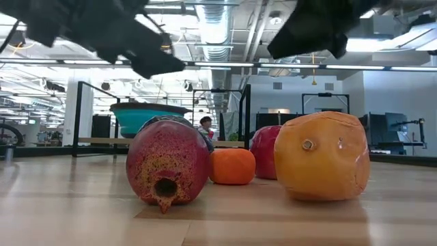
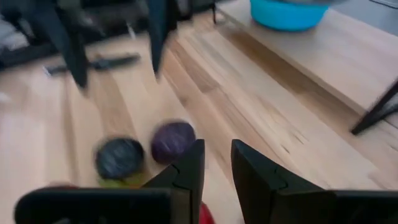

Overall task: Pick & Place Fruit
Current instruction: Put the mangosteen in the blue strainer bowl on the shelf

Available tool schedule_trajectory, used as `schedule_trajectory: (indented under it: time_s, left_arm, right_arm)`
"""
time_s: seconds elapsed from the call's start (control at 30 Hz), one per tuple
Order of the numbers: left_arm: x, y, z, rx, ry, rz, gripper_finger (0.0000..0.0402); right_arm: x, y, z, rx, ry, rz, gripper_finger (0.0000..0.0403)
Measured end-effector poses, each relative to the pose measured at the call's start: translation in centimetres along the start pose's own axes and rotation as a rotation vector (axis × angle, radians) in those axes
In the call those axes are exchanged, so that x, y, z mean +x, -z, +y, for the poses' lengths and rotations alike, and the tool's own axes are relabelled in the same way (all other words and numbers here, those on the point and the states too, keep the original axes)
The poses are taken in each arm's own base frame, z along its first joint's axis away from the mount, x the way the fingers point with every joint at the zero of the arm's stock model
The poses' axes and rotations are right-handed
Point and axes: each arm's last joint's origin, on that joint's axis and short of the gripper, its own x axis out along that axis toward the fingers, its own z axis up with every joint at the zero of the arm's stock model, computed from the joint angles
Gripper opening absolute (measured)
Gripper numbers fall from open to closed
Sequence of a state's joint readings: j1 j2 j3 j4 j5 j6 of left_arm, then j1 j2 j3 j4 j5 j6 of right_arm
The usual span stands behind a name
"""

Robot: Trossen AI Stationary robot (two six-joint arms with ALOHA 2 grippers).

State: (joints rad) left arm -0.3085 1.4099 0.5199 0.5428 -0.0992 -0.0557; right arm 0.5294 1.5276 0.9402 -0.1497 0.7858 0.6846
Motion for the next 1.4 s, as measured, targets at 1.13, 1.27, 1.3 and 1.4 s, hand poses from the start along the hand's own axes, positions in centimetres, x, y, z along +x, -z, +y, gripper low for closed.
schedule_trajectory:
  time_s: [1.13,1.27,1.3,1.4]
  left_arm:
    - [6.5,4.1,-2.5,0.175,0.19,0.24,0.0321]
    - [6.6,4.4,-2.3,0.142,0.203,0.251,0.0319]
    - [6.6,4.4,-2.2,0.139,0.213,0.251,0.0319]
    - [6.7,4.4,-2.2,0.135,0.224,0.242,0.0309]
  right_arm:
    - [2.7,1.7,0.7,-0.012,0.048,-0.003,0.0074]
    - [2.7,1.7,0.7,-0.011,0.047,-0.003,0.0074]
    - [2.7,1.7,0.7,-0.009,0.047,-0.005,0.0074]
    - [2.7,1.7,0.7,-0.008,0.045,-0.006,0.0074]
